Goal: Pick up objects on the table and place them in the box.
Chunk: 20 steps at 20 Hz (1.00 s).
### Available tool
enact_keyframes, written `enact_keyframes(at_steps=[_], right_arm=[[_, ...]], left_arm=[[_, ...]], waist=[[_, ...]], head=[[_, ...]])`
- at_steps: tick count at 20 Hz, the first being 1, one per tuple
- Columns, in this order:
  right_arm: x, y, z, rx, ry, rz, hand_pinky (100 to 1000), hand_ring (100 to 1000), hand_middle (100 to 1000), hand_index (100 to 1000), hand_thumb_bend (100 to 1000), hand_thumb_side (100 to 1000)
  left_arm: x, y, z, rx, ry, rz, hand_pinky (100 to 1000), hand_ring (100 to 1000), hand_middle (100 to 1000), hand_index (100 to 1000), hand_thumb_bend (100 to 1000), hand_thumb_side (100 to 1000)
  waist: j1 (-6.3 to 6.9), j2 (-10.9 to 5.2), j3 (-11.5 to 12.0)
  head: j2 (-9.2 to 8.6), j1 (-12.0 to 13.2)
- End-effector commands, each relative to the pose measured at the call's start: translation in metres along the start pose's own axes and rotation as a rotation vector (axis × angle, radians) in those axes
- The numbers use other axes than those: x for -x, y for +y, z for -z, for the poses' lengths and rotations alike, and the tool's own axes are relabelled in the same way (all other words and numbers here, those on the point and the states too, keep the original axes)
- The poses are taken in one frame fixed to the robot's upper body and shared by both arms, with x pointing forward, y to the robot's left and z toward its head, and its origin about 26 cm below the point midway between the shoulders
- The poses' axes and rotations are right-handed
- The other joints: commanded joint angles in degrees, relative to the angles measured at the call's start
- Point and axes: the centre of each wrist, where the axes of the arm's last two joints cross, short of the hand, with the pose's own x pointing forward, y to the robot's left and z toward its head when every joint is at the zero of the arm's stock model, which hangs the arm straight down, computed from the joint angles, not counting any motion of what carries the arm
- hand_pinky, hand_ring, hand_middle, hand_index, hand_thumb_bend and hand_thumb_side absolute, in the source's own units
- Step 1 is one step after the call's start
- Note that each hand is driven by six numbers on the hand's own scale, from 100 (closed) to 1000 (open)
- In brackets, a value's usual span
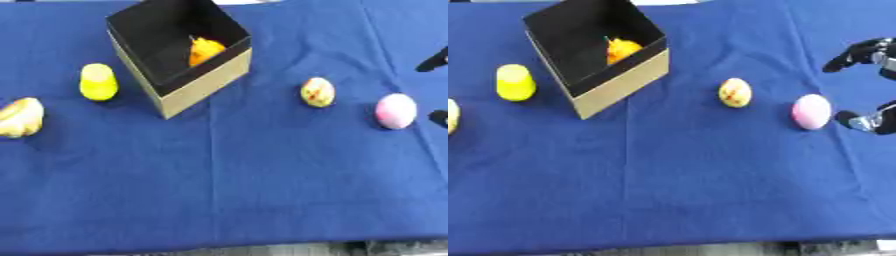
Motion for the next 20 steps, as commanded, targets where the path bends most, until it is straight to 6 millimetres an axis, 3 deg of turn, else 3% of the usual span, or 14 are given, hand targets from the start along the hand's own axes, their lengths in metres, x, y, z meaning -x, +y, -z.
enact_keyframes(at_steps=[1,20], right_arm=[[0.004,-0.008,0.001,-0.006,0.035,-0.039,876,864,773,842,406,100],[0.032,0.012,0.014,-0.019,0.102,0.046,866,854,760,821,432,100]], left_arm=[[-0.006,0.001,0.005,0.016,-0.030,0.003,770,590,557,782,148,558],[-0.007,-0.004,0.005,0.032,-0.028,-0.014,771,589,556,781,141,562]], waist=[[0.09,-0.72,0.2],[0.80,0.06,1.9]], head=[[-0.97,-0.3],[-1.78,-0.9]])
